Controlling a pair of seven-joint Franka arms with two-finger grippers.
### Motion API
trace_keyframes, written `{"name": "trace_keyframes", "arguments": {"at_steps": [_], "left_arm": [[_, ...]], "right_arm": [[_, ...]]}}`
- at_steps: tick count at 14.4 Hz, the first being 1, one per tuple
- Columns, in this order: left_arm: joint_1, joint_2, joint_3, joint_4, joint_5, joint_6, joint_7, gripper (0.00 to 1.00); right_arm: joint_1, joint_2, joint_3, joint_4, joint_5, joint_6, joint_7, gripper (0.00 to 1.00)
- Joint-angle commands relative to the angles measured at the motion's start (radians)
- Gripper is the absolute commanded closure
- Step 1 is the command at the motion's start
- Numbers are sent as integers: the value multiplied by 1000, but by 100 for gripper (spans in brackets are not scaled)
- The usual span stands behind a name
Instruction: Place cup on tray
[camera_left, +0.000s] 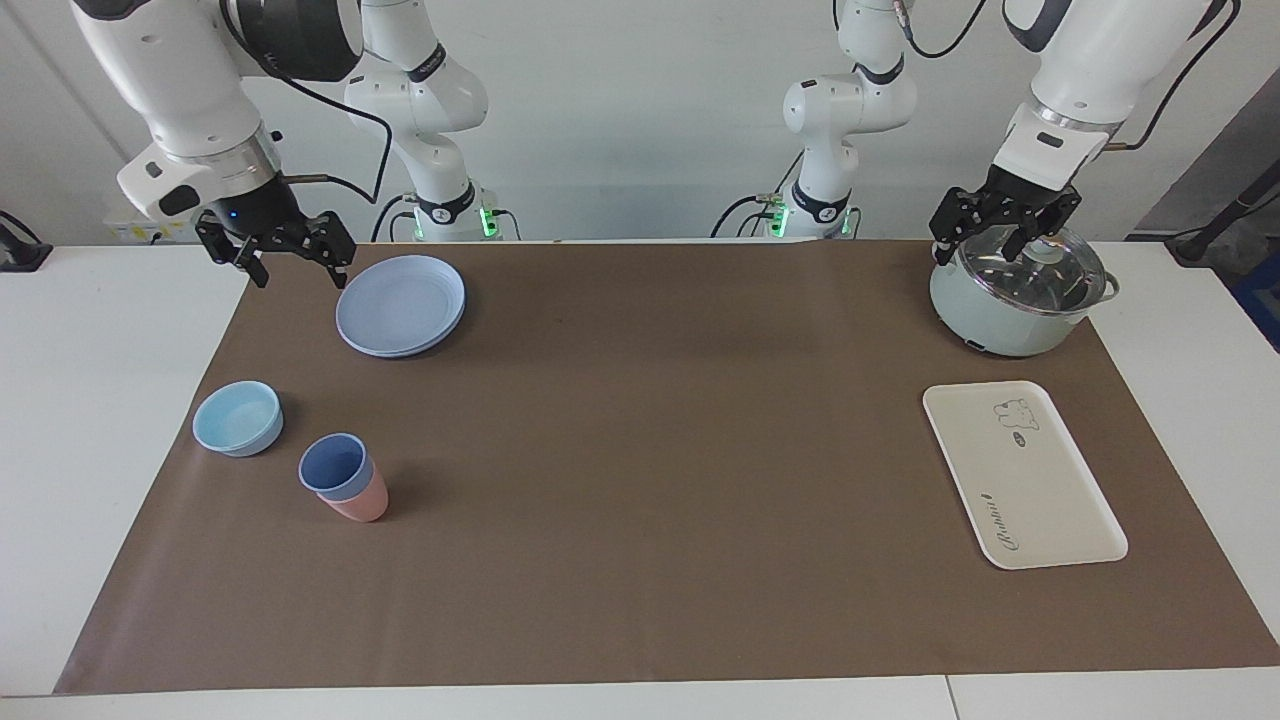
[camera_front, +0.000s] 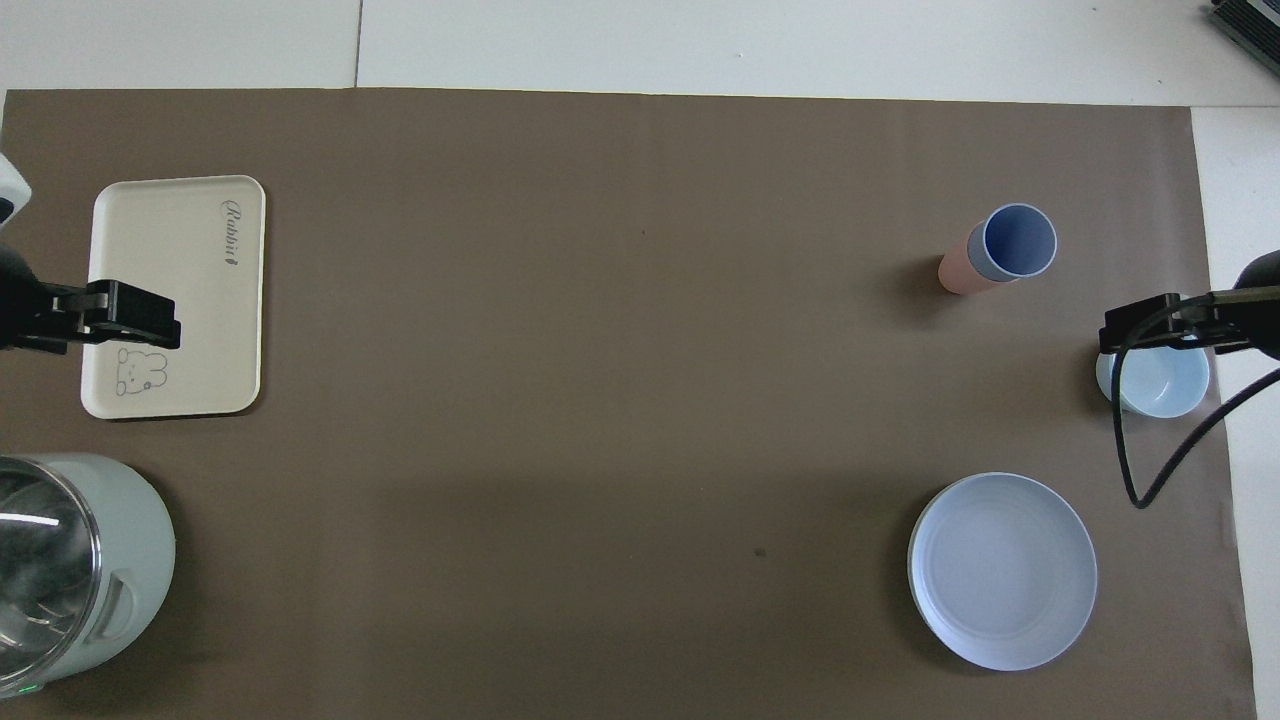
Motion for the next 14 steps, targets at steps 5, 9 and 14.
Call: {"name": "trace_keyframes", "arguments": {"at_steps": [5, 9, 14], "left_arm": [[15, -22, 4, -39, -31, 63, 39, 1], [32, -27, 4, -59, -31, 72, 39, 0], [33, -39, 4, -78, -29, 60, 34, 0]], "right_arm": [[-7, -6, 3, -1, 1, 1, -12, 0], [-16, -12, 3, -15, 33, 37, 0, 0], [-97, -15, 1, -91, 79, 266, -335, 0]]}}
